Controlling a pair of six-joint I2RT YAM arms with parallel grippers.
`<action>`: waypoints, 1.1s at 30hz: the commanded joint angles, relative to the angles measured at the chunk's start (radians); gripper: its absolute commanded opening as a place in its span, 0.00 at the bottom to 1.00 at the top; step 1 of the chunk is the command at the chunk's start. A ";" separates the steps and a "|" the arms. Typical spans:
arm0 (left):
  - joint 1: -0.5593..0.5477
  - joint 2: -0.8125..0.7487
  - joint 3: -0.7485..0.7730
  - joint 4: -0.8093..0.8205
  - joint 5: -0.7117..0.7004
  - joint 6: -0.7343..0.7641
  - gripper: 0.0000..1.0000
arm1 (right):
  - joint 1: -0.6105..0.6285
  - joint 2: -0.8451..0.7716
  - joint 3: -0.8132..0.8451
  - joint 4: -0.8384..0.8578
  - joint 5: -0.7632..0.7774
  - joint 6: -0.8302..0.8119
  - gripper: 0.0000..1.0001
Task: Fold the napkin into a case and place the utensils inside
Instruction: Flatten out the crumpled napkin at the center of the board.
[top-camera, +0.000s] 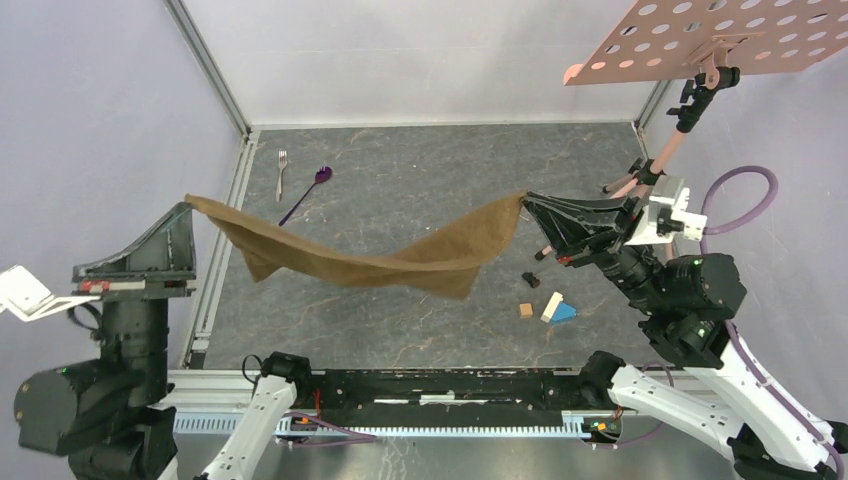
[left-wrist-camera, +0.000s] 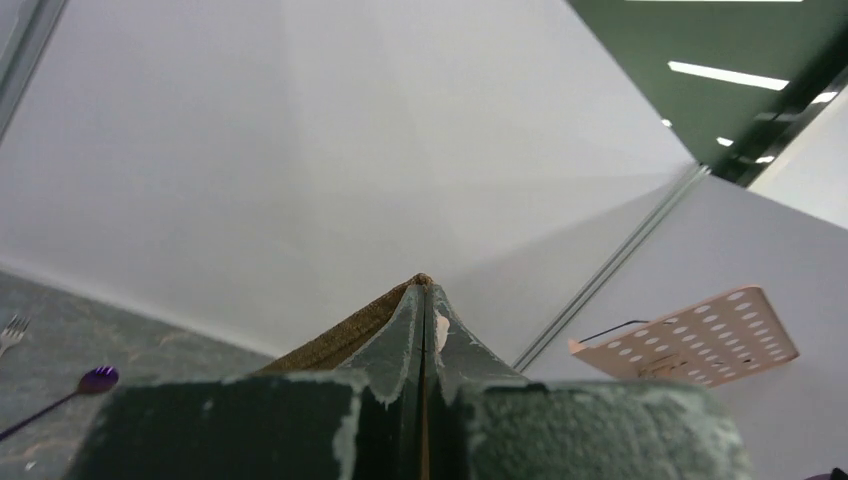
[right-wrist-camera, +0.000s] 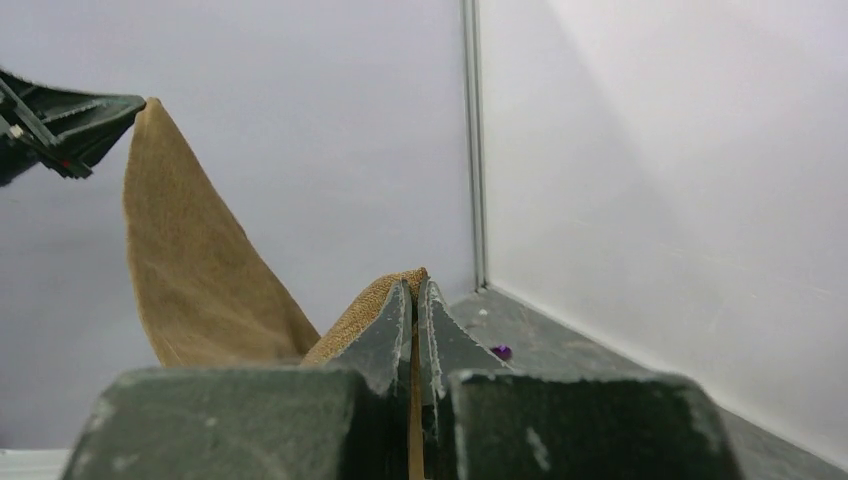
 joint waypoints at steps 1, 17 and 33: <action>0.001 -0.006 -0.037 0.116 0.000 0.043 0.02 | 0.000 -0.003 -0.018 0.096 0.019 0.061 0.00; 0.012 0.933 -0.053 0.230 -0.090 0.158 0.02 | -0.195 0.533 -0.105 0.019 1.003 0.009 0.00; 0.008 0.903 -0.122 0.006 0.305 0.113 1.00 | -0.110 0.678 -0.039 -0.288 0.236 -0.034 0.79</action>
